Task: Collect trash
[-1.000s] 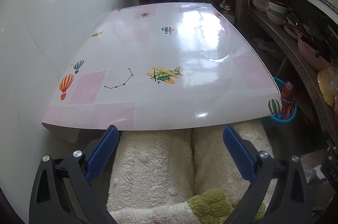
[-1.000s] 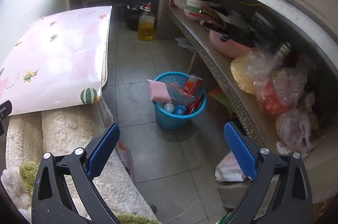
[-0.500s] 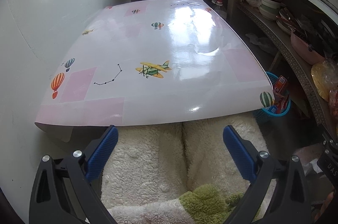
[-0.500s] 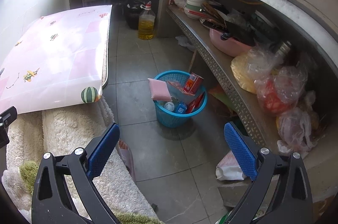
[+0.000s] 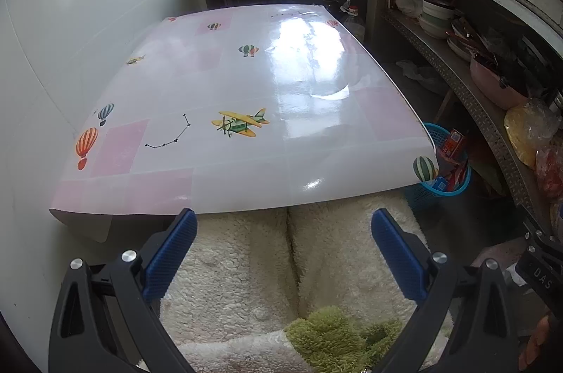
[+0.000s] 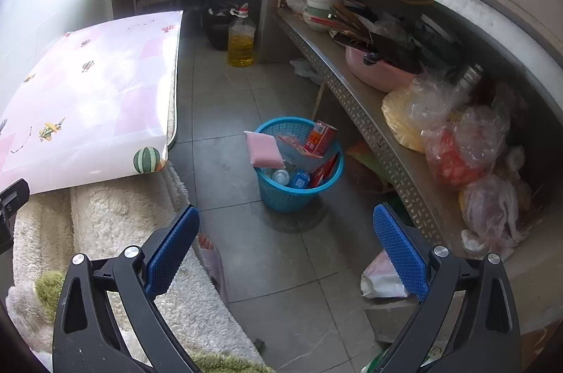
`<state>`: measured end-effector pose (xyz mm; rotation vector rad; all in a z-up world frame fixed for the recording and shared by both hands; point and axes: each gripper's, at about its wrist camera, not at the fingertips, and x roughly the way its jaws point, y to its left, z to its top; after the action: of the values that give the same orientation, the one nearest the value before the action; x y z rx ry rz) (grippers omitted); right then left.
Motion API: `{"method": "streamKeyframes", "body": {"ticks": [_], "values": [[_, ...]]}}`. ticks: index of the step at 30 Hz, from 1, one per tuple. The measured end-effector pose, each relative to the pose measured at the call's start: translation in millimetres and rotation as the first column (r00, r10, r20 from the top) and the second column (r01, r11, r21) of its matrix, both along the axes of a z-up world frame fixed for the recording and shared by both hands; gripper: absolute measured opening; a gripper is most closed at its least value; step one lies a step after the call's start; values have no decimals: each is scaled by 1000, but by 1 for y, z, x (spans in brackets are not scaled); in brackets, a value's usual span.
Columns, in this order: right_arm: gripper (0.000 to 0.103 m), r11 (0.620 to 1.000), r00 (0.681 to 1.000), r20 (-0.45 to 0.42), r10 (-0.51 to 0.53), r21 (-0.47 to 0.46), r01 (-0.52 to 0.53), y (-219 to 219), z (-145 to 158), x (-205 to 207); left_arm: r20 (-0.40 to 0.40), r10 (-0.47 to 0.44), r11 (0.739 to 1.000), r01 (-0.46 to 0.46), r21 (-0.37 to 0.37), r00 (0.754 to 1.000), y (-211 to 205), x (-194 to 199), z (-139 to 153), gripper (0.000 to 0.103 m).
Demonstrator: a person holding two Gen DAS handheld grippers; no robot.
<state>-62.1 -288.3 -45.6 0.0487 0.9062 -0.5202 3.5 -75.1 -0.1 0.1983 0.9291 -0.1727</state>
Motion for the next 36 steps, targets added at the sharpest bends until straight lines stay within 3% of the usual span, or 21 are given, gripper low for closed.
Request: {"method": "streamKeyframes", "body": {"ticks": [36], "values": [[95,1000,1000,10,-3,-10,3,-2,4,2,4,11,1000,-11,6,1000,0,-1,5,97]]}}
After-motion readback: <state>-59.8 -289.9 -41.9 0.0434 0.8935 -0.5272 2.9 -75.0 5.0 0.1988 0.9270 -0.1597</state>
